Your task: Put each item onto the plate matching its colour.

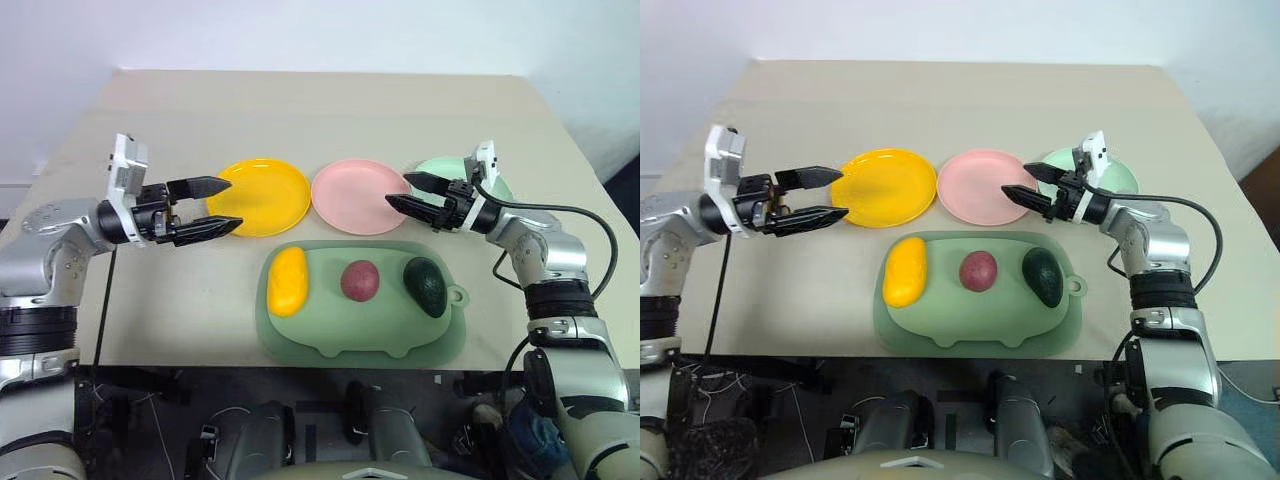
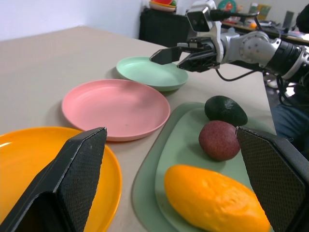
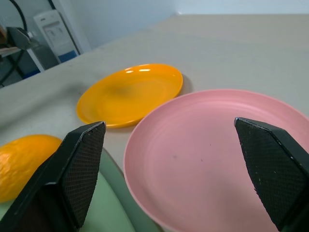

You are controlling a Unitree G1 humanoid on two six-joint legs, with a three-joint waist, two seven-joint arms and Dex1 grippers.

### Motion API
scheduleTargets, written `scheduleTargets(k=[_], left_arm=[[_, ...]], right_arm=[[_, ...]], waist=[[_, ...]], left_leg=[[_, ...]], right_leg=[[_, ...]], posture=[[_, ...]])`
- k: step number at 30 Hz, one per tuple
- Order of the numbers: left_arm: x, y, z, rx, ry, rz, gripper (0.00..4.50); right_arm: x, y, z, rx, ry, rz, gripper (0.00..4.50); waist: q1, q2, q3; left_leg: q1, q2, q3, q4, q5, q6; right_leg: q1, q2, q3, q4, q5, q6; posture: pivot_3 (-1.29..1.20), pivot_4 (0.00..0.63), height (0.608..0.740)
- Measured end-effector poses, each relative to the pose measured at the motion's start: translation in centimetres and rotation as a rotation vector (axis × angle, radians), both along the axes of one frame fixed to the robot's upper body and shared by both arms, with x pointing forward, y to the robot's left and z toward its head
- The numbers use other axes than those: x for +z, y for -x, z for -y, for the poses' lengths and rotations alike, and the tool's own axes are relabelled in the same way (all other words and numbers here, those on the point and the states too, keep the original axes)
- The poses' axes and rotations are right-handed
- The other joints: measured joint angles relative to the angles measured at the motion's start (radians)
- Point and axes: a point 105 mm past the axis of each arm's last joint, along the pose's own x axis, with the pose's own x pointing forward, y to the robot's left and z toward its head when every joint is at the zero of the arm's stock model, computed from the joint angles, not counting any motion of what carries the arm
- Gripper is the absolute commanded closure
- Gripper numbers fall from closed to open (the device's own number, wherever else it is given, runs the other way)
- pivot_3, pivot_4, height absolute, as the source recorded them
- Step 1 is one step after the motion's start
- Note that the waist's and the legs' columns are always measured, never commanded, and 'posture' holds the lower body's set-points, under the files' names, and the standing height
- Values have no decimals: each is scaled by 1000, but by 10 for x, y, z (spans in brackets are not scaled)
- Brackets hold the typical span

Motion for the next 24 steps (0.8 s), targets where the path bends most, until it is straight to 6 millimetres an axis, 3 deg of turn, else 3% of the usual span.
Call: scheduleTargets(k=[8,16,20,24], left_arm=[[5,-2,5,-20,19,19,21],[-6,-6,26,-83,79,6,21],[-9,-8,30,-87,101,9,21],[-15,-7,27,-89,101,-5,21]], right_arm=[[-1,-4,4,-39,13,6,0],[9,0,32,-119,103,-42,0],[10,-14,51,-353,84,-73,0],[10,-16,54,-452,101,-138,0]], waist=[[1,0,0],[-4,1,1],[-2,1,1],[-1,1,1]], left_leg=[[0,0,0,0,0,0],[0,0,1,0,0,0],[0,0,1,0,0,0],[0,0,1,0,0,0]], right_leg=[[0,0,0,0,0,0],[0,1,0,0,0,0],[-1,0,1,0,0,0],[-1,0,1,0,0,0]], posture=[[0,150,740],[0,150,740],[0,150,740],[0,150,740]])
